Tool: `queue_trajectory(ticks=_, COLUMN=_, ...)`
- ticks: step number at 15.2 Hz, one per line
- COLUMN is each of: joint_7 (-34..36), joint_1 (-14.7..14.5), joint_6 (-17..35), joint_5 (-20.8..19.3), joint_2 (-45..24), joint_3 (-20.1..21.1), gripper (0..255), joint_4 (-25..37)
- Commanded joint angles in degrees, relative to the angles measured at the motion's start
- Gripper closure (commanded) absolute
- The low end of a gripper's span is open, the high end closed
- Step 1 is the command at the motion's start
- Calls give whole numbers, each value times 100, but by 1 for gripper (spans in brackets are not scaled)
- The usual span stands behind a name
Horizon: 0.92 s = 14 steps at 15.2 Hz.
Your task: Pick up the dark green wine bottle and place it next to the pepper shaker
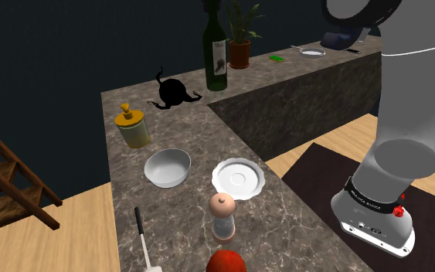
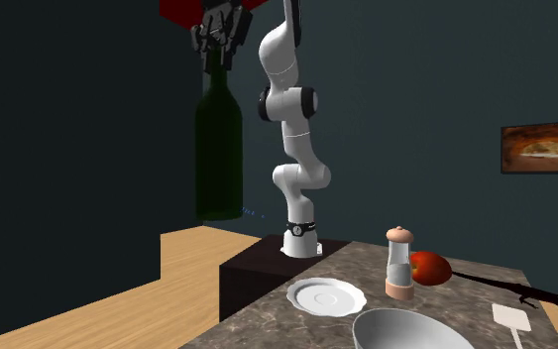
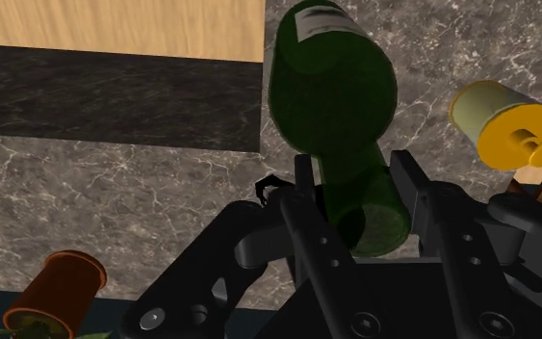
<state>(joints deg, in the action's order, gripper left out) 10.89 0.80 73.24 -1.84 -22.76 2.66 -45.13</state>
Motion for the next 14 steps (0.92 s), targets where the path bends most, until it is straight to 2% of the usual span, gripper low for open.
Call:
queue_trajectory(ticks=1, joint_7=165, joint_1=-112, joint_6=203, joint_5=-9, joint_2=423, joint_3=44, gripper=255, joint_4=-626)
queue_trajectory(ticks=4, joint_7=502, joint_1=-332, joint_6=479, joint_5=-31, joint_2=1011, joint_3=152, gripper=255, joint_4=-1497)
queue_trajectory(ticks=7, joint_7=856, joint_1=-544, joint_6=642, joint_5=-51, joint_2=1447, joint_3=287, gripper=255, joint_4=-2104)
queue_trajectory(ticks=14, joint_7=1731, joint_1=-1025, joint_6=810, joint_5=-73, joint_2=2122, joint_3=670, gripper=255, joint_4=-2975)
